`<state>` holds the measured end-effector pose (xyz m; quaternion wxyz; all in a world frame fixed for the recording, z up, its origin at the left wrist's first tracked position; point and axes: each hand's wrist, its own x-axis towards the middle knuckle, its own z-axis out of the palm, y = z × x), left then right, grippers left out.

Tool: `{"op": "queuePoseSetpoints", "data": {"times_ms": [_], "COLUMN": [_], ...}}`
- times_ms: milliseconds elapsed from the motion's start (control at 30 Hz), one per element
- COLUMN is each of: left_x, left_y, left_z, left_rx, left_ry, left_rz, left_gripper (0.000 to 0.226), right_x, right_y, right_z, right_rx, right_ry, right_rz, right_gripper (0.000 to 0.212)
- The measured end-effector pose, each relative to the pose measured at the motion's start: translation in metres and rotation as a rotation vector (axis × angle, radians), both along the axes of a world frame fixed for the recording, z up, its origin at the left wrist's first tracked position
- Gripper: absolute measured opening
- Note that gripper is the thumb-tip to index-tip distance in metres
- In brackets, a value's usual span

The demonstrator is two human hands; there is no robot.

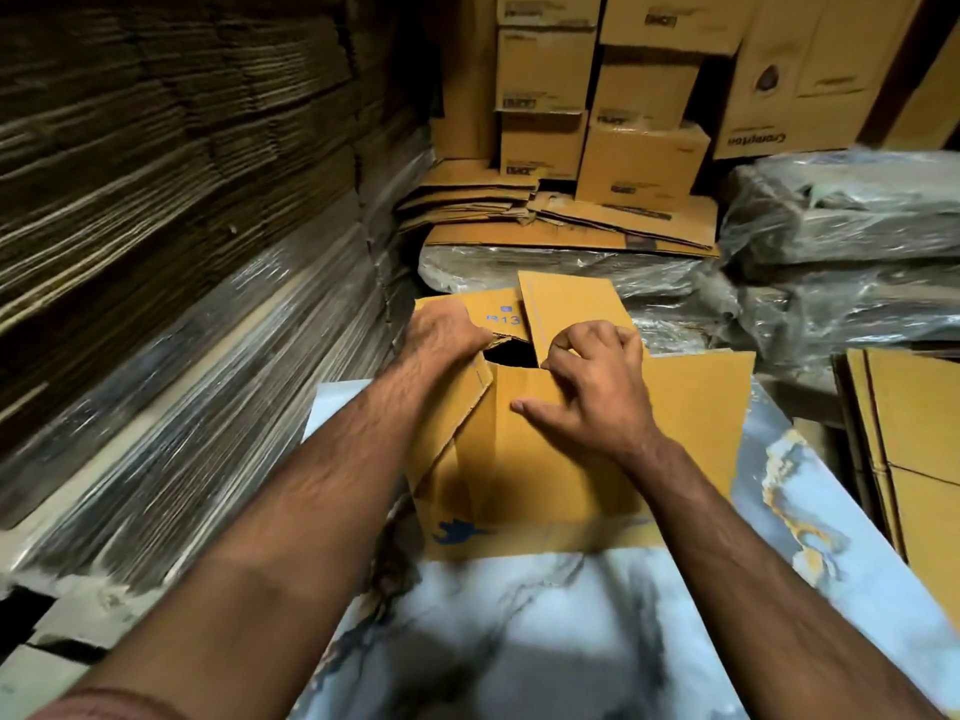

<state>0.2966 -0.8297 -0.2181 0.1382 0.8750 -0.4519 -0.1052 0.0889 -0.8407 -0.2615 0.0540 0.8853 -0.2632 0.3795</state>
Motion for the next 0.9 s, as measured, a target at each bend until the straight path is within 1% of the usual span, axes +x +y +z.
{"op": "queuePoseSetpoints", "data": {"times_ms": [100,167,200,267,300,400,433,533,600,633,700,767,800,833,900], "left_x": [0.0,0.001,0.001,0.001,0.0,-0.002,0.001,0.014,0.019,0.018,0.015,0.018,0.021,0.024,0.025], "left_y": [0.004,0.006,0.006,0.008,0.01,0.014,0.016,0.016,0.017,0.018,0.024,0.033,0.038,0.041,0.045], "left_z": [0.0,-0.002,-0.004,-0.007,-0.008,-0.015,-0.018,-0.023,-0.026,-0.029,-0.044,-0.069,-0.082,-0.095,-0.114], "left_rx": [-0.016,-0.033,-0.044,-0.071,-0.088,-0.115,-0.12,-0.112,-0.097,-0.055,0.138,0.304,0.334,0.32,0.24], "left_ry": [0.003,0.013,0.018,0.031,0.035,0.11,0.156,0.318,0.36,0.355,0.359,0.348,0.329,0.334,0.408], "left_rz": [-0.01,-0.006,-0.005,0.0,-0.001,0.013,0.028,0.048,0.022,-0.036,-0.221,-0.367,-0.418,-0.456,-0.497], "left_gripper": [0.034,0.037,0.039,0.042,0.045,0.058,0.063,0.074,0.076,0.075,0.064,0.054,0.047,0.037,0.027], "right_x": [-0.005,-0.01,-0.013,-0.01,-0.003,0.03,0.039,0.04,0.029,0.023,0.012,0.001,-0.003,-0.006,-0.009], "right_y": [0.02,0.039,0.049,0.07,0.076,0.085,0.089,0.097,0.107,0.113,0.123,0.131,0.134,0.137,0.143], "right_z": [0.011,0.026,0.037,0.063,0.073,0.085,0.085,0.077,0.07,0.063,0.047,0.027,0.014,-0.001,-0.032], "right_rx": [0.019,0.052,0.117,0.314,0.357,0.422,0.473,0.716,0.732,0.732,0.773,0.841,0.845,0.826,0.824], "right_ry": [0.049,0.164,0.259,0.492,0.602,0.91,0.945,0.87,0.833,0.822,0.849,0.929,0.989,1.06,1.168], "right_rz": [-0.016,-0.037,-0.065,-0.152,-0.186,-0.261,-0.26,-0.16,-0.069,-0.014,0.051,0.013,0.001,-0.009,-0.055], "right_gripper": [0.049,0.042,0.04,0.041,0.041,0.06,0.059,0.03,0.016,0.019,0.047,0.063,0.068,0.077,0.104]}}
